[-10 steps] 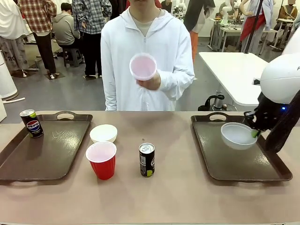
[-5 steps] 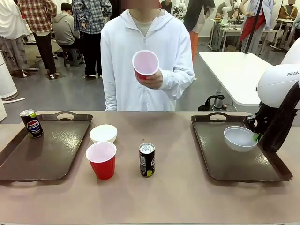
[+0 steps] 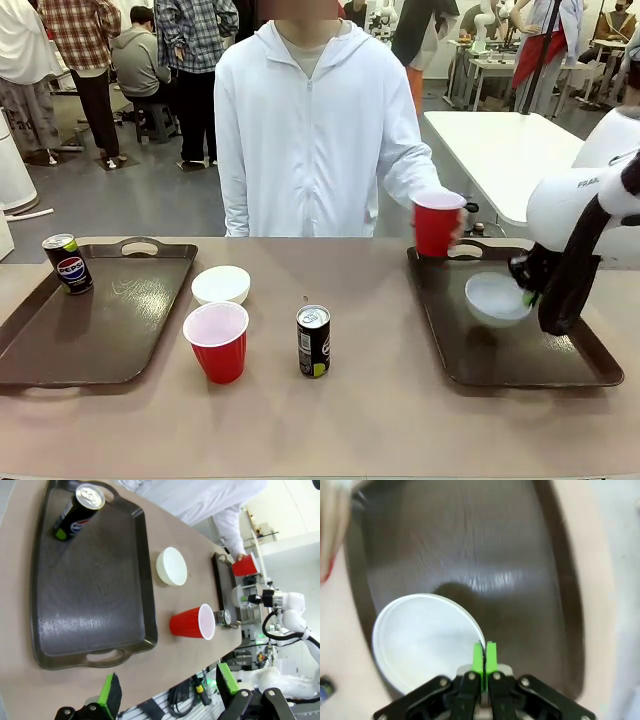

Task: Prepare tableware on both trays.
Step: Pick up a Picnic Bowl from the table and place it on a Handle tray.

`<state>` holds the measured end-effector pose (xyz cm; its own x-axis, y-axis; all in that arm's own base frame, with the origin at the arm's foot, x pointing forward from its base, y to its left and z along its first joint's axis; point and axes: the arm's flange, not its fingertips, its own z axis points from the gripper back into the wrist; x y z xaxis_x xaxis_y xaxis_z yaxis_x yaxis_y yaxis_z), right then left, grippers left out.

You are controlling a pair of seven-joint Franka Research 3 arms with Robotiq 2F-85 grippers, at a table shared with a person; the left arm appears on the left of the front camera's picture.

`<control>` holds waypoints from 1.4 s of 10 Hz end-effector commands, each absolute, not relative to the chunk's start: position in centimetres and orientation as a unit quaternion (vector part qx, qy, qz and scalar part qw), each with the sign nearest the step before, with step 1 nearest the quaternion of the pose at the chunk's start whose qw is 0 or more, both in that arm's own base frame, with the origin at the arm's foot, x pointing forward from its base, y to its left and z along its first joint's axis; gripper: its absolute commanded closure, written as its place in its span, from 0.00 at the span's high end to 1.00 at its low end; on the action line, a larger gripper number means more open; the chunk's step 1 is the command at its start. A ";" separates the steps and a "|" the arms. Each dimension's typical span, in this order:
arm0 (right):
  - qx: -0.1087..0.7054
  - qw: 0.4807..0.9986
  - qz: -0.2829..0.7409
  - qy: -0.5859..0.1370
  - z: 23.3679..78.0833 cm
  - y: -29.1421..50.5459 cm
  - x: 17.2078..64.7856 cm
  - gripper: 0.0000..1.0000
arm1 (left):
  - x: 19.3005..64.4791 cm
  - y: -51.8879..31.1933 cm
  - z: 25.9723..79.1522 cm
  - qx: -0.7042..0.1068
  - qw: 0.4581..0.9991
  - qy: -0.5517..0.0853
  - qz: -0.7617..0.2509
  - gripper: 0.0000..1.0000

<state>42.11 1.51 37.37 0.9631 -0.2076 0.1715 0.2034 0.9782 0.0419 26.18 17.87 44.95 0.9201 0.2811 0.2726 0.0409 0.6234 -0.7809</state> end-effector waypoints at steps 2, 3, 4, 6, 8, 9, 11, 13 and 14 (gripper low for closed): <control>-0.064 0.996 0.046 -0.047 41.1 6.1 28.9 0.00 | 26.1 18.0 45.0 -0.431 0.879 -0.190 0.068 1.00; -0.070 0.996 0.020 -0.043 41.5 5.6 28.7 0.00 | 26.1 18.0 45.0 -0.431 0.879 -0.190 0.068 1.00; -0.061 0.997 0.014 -0.041 41.4 5.0 28.7 0.00 | 26.1 18.0 45.0 -0.431 0.879 -0.190 0.068 1.00; -0.043 0.998 0.011 -0.041 41.0 4.7 29.8 0.00 | 26.1 18.0 45.0 -0.431 0.879 -0.190 0.068 1.00; -0.033 0.998 0.005 -0.044 40.8 4.5 30.6 0.00 | 26.1 18.0 45.0 -0.431 0.879 -0.190 0.068 1.00; -0.020 0.998 -0.017 -0.065 40.6 4.2 32.1 0.00 | 26.1 18.0 45.0 -0.431 0.879 -0.190 0.068 1.00; 0.003 0.992 -0.047 -0.118 38.9 3.6 36.3 0.00 | 26.1 18.0 45.0 -0.431 0.879 -0.190 0.068 1.00; 0.015 0.995 -0.042 -0.093 36.9 3.6 38.4 0.00 | 26.1 18.0 45.0 -0.431 0.879 -0.190 0.068 1.00; 0.013 0.996 -0.040 -0.083 36.3 3.6 38.8 0.00 | 26.1 18.0 45.0 -0.431 0.879 -0.190 0.068 1.00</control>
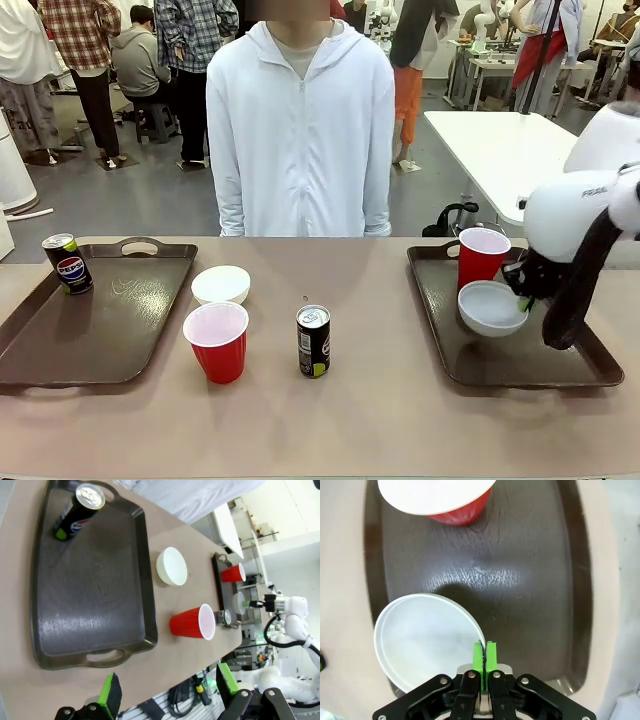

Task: Prepare tableware on both trays.
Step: Pick up a Picnic Bowl from the table and place it on a Handle tray.

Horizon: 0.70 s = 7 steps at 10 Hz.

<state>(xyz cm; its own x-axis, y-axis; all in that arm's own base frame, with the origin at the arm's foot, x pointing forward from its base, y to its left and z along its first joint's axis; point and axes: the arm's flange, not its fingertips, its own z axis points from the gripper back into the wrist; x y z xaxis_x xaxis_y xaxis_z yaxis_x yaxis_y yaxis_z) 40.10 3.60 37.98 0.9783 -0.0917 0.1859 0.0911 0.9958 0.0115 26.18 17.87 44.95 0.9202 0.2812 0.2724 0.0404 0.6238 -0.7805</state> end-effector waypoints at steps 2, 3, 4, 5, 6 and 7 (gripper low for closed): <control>0.018 0.996 -0.039 -0.075 35.6 3.5 39.3 0.00 | 26.1 18.0 45.0 -0.431 0.879 -0.190 0.068 1.00; 0.021 0.997 -0.036 -0.072 35.5 3.3 39.3 0.00 | 26.1 18.0 45.0 -0.431 0.879 -0.190 0.068 1.00; 0.024 0.997 -0.036 -0.071 35.7 3.3 39.1 0.63 | 26.1 18.0 45.0 -0.431 0.879 -0.190 0.068 1.00; 0.029 0.996 -0.035 -0.077 36.3 3.4 38.6 0.63 | 26.1 18.0 45.0 -0.431 0.879 -0.190 0.068 1.00; 0.035 0.995 -0.032 -0.084 37.3 3.6 37.7 1.00 | 26.1 18.0 45.0 -0.431 0.879 -0.190 0.068 1.00; 0.040 0.995 -0.028 -0.090 38.8 3.8 36.7 0.64 | 26.1 18.0 45.0 -0.431 0.879 -0.190 0.068 1.00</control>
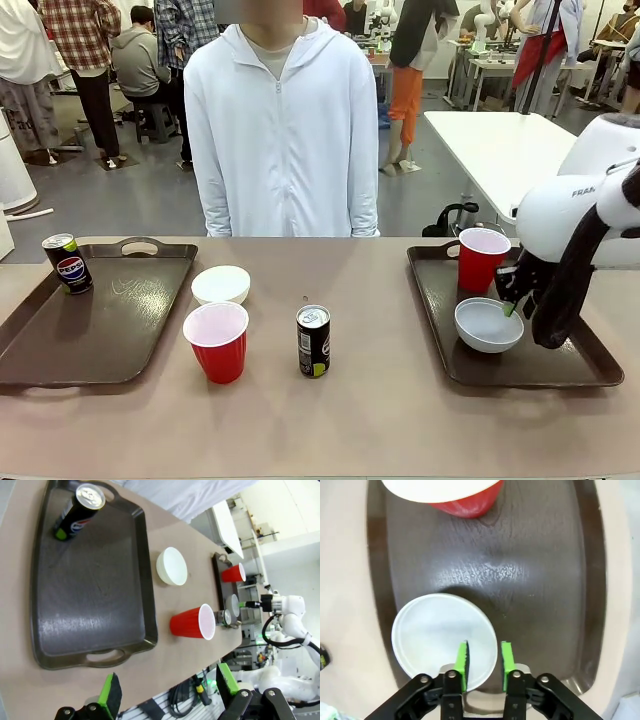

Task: Prepare tableware on both trays.
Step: Pick up a Picnic Bowl from the table and place it on a Handle tray.

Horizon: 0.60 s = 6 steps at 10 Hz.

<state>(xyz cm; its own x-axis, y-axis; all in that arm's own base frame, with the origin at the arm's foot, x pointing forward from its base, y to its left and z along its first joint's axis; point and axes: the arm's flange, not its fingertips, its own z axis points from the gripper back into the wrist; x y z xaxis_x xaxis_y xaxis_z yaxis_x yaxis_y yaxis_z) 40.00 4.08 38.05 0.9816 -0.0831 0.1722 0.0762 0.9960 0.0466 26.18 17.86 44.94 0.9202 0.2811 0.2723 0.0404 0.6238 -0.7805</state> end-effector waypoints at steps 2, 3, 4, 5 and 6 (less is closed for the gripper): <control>0.049 0.993 -0.017 -0.101 42.2 4.2 34.6 1.00 | 26.1 18.0 45.0 -0.431 0.879 -0.190 0.068 1.00; 0.050 0.993 -0.012 -0.102 43.7 4.2 33.6 1.00 | 26.1 18.0 45.0 -0.431 0.879 -0.190 0.068 1.00; 0.051 0.994 -0.007 -0.101 45.2 4.3 32.6 1.00 | 26.1 18.0 45.0 -0.431 0.879 -0.190 0.068 1.00; 0.048 0.994 -0.011 -0.097 46.1 4.4 32.2 1.00 | 26.1 18.0 45.0 -0.431 0.879 -0.190 0.068 1.00; 0.033 0.996 -0.016 -0.078 46.3 4.5 32.3 1.00 | 26.1 18.0 45.0 -0.431 0.879 -0.190 0.068 1.00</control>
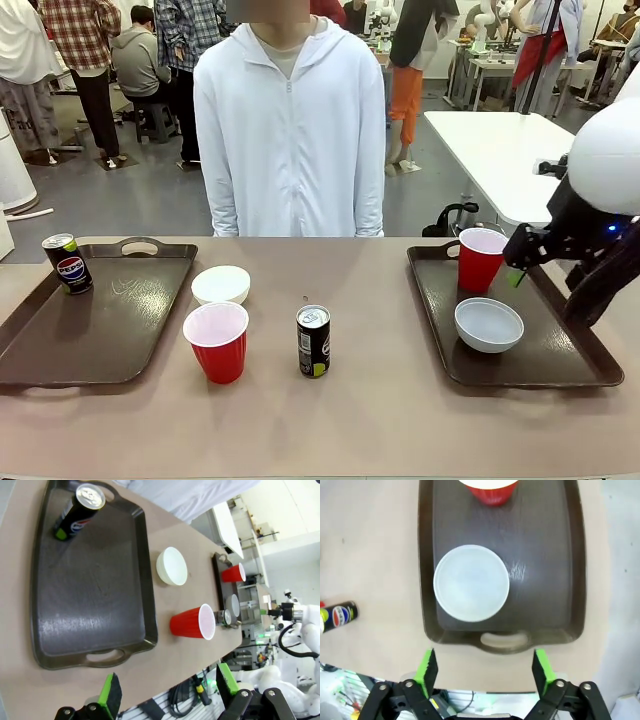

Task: Prepare tableware on both trays.
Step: Pick up a Picnic Bowl from the table and place it on a Handle tray.

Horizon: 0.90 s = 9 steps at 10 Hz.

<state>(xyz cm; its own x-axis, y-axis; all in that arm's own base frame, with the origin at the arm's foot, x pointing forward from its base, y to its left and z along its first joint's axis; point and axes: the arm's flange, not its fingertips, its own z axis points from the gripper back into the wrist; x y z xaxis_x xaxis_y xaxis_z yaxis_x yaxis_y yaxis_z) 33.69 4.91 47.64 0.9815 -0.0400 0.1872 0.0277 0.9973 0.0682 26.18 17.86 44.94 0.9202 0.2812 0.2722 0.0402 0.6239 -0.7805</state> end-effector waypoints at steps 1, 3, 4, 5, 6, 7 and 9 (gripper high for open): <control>0.019 0.998 0.008 -0.055 46.0 4.7 33.5 1.00 | 26.1 18.0 45.0 -0.431 0.879 -0.190 0.068 1.00; 0.033 0.995 -0.017 -0.095 47.6 4.9 33.7 1.00 | 26.1 18.0 45.0 -0.431 0.879 -0.190 0.068 1.00; 0.033 0.995 -0.017 -0.095 47.6 4.9 33.7 1.00 | 26.1 18.0 45.0 -0.431 0.879 -0.190 0.068 1.00; 0.033 0.995 -0.017 -0.095 47.6 4.9 33.7 1.00 | 26.1 18.0 45.0 -0.431 0.879 -0.190 0.068 1.00; 0.033 0.995 -0.017 -0.095 47.6 4.9 33.7 1.00 | 26.1 18.0 45.0 -0.431 0.879 -0.190 0.068 1.00; 0.033 0.995 -0.017 -0.095 47.6 4.9 33.7 1.00 | 26.1 18.0 45.0 -0.431 0.879 -0.190 0.068 1.00; 0.033 0.995 -0.017 -0.095 47.6 4.9 33.7 1.00 | 26.1 18.0 45.0 -0.431 0.879 -0.190 0.068 1.00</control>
<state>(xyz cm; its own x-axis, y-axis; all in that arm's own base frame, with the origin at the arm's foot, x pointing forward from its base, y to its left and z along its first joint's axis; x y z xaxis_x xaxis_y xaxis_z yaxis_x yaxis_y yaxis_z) 33.45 4.82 47.71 0.9838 -0.0334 0.1761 0.0226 0.9978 0.0629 26.18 17.86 44.94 0.9202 0.2812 0.2722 0.0402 0.6239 -0.7805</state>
